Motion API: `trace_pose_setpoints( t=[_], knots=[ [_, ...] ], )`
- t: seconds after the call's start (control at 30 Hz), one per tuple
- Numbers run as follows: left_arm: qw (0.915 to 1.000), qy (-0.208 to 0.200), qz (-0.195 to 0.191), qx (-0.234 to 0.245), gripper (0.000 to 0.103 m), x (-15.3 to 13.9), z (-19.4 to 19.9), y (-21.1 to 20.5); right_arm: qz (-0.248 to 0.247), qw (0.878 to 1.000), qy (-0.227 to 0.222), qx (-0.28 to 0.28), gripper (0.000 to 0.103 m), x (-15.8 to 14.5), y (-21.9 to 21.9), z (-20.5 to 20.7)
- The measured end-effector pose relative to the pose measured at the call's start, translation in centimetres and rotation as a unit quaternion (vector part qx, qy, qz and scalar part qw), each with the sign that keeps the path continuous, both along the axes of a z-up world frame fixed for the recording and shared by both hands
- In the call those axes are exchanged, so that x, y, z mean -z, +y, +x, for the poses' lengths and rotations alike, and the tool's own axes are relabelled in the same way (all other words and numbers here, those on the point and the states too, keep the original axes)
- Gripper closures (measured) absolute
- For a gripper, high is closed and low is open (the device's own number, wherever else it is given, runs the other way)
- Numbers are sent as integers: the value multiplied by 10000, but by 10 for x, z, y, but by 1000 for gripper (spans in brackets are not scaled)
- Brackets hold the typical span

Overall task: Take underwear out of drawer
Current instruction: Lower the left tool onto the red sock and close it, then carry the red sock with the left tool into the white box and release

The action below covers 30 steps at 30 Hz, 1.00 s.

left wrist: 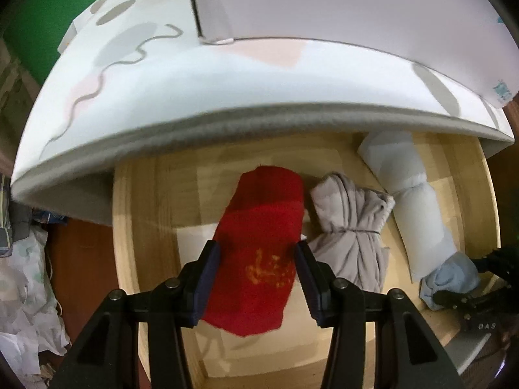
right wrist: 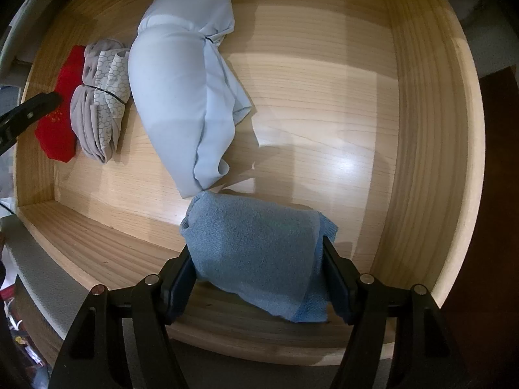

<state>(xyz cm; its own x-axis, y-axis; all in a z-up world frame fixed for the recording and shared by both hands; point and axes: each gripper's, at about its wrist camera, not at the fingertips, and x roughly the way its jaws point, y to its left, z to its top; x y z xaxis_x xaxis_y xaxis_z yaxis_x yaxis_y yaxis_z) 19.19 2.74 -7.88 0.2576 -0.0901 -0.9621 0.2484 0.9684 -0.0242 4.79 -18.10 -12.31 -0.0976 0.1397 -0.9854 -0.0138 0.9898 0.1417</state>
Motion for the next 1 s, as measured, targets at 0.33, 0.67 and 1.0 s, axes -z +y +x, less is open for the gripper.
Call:
trace_pose_setpoints(
  t=[0.33, 0.67, 1.0],
  knots=[
    [9998, 203, 30, -20, 46, 18, 22, -3, 142, 9999, 13, 41, 36, 1, -5, 1],
    [9954, 924, 112, 212, 41, 42, 27, -10, 215, 9997, 15, 69, 36, 0, -11, 2],
    [9910, 1298, 304, -150, 55, 58, 21, -17, 213, 9997, 4, 138, 36, 3, -9, 2]
  ],
)
